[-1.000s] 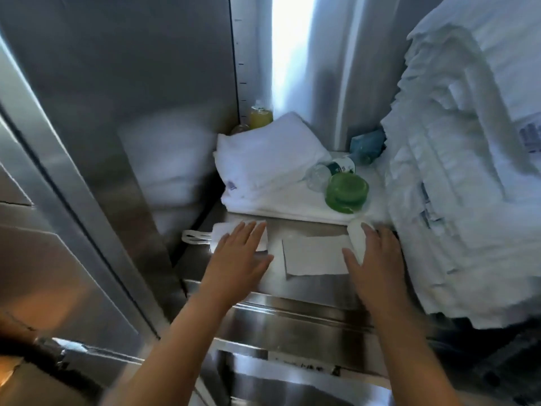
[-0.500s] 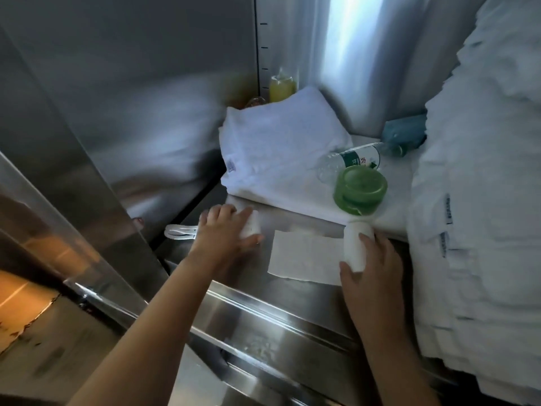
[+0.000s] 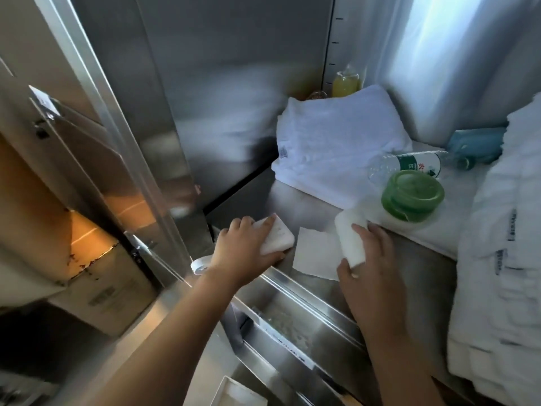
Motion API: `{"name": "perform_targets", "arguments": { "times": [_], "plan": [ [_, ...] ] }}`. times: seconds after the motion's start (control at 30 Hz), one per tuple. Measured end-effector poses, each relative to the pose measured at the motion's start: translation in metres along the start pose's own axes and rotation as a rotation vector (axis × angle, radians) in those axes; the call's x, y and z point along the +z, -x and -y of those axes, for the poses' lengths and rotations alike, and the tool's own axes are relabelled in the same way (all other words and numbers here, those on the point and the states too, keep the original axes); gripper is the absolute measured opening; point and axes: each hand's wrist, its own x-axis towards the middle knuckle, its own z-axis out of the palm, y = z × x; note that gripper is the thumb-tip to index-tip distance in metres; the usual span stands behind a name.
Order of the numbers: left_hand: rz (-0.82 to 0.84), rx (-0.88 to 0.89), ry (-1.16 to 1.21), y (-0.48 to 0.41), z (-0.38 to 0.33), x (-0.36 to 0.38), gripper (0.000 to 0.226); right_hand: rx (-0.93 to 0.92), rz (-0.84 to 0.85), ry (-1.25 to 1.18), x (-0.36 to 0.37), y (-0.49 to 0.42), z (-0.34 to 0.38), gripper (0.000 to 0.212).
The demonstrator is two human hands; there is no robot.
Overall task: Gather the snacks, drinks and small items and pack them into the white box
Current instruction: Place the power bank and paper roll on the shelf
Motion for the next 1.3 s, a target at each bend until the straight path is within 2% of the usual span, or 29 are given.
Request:
{"name": "perform_targets", "arguments": {
  "times": [0.37, 0.53, 0.67, 0.83, 1.07, 1.3],
  "plan": [
    [-0.228, -0.23, 0.053, 0.15, 0.088, -0.047, 0.08, -0.297, 0.143, -0.158, 0.02, 0.069, 0.11, 0.064],
    [-0.289, -0.308, 0.021, 0.238, 0.14, -0.082, 0.079, -0.441, 0.196, -0.185, 0.034, 0.122, 0.187, 0.063],
    [-0.307, -0.436, 0.005, 0.335, 0.198, -0.109, 0.079, -0.533, 0.267, -0.238, 0.053, 0.191, 0.268, 0.063],
    [-0.313, -0.668, -0.055, 0.488, 0.27, -0.146, 0.08, -0.705, 0.46, -0.379, 0.097, 0.302, 0.379, 0.067],
    [-0.41, -1.126, -0.211, 0.703, 0.324, -0.2, 0.08, -1.04, 0.748, -0.621, 0.126, 0.456, 0.533, 0.061],
    [-0.439, -1.471, -0.356, 0.825, 0.336, -0.225, 0.079, -1.269, 0.951, -0.774, 0.14, 0.562, 0.629, 0.061]
  ]
}}
